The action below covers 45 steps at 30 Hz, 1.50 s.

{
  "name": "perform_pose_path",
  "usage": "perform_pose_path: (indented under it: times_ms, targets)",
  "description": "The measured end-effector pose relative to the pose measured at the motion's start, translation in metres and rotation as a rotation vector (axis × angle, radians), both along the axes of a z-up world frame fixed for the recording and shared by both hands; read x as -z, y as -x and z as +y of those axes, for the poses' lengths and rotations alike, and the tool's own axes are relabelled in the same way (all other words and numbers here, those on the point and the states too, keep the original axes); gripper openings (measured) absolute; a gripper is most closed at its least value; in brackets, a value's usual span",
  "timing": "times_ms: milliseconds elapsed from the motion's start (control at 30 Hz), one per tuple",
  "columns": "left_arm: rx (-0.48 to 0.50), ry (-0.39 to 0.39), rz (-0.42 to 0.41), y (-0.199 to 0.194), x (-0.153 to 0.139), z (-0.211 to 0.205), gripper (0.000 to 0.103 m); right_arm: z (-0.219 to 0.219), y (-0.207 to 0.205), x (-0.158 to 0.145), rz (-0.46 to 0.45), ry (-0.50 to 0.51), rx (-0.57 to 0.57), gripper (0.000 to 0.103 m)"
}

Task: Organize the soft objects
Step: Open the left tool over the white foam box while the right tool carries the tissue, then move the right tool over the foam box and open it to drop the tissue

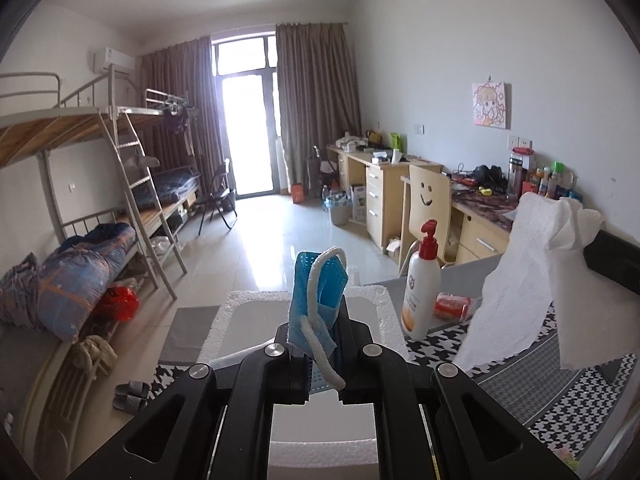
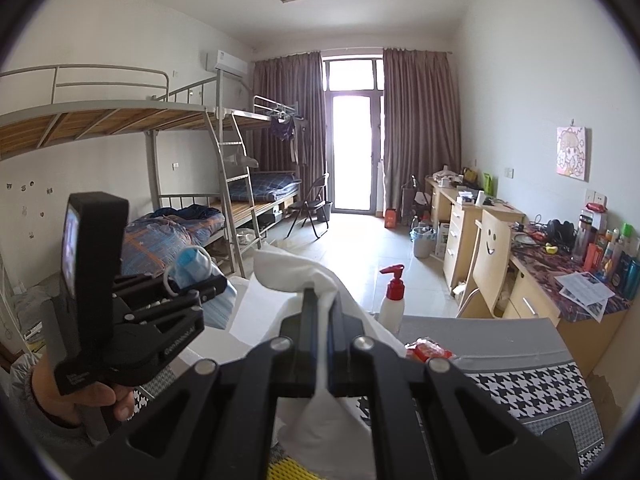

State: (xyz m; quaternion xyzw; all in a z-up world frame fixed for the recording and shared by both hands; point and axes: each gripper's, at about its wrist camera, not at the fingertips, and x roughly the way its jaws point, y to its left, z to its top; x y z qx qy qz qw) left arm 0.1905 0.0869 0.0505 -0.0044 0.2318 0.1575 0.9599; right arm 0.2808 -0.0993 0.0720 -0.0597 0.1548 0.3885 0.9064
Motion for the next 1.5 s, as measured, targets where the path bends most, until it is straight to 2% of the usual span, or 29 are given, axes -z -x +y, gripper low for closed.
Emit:
perform_pose_path:
  times_ms: [267, 333, 367, 500, 567, 667, 1200, 1500]
  targets:
    - [-0.016, 0.029, 0.052, -0.008, 0.011, 0.010, 0.009, 0.007, -0.004, 0.003, 0.003, 0.019, 0.014, 0.006]
    - [-0.007, 0.045, 0.069, -0.010, 0.013, 0.013, 0.012, 0.008, -0.006, 0.004, 0.009, 0.024, 0.015, 0.006]
    - [-0.004, 0.045, 0.079, -0.011, 0.014, 0.013, 0.020, 0.009, -0.007, 0.004, 0.010, 0.027, 0.016, 0.006]
    - [-0.019, 0.034, 0.091, -0.013, 0.018, 0.015, 0.080, 0.013, -0.007, 0.005, 0.013, 0.033, 0.014, 0.006]
    - [-0.032, 0.024, 0.084, -0.010, 0.019, 0.016, 0.083, 0.016, -0.006, 0.004, 0.010, 0.041, 0.010, 0.006]
    - [-0.057, 0.013, 0.065, -0.005, 0.017, 0.019, 0.099, 0.020, -0.006, 0.005, 0.008, 0.054, 0.008, 0.006]
    - [-0.146, -0.013, -0.010, 0.029, 0.005, 0.041, 0.101, 0.049, -0.006, -0.001, 0.001, 0.067, -0.034, 0.006]
    - [-0.180, -0.008, -0.020, 0.041, 0.008, 0.057, 0.101, 0.067, -0.008, 0.001, 0.010, 0.077, -0.061, 0.006]
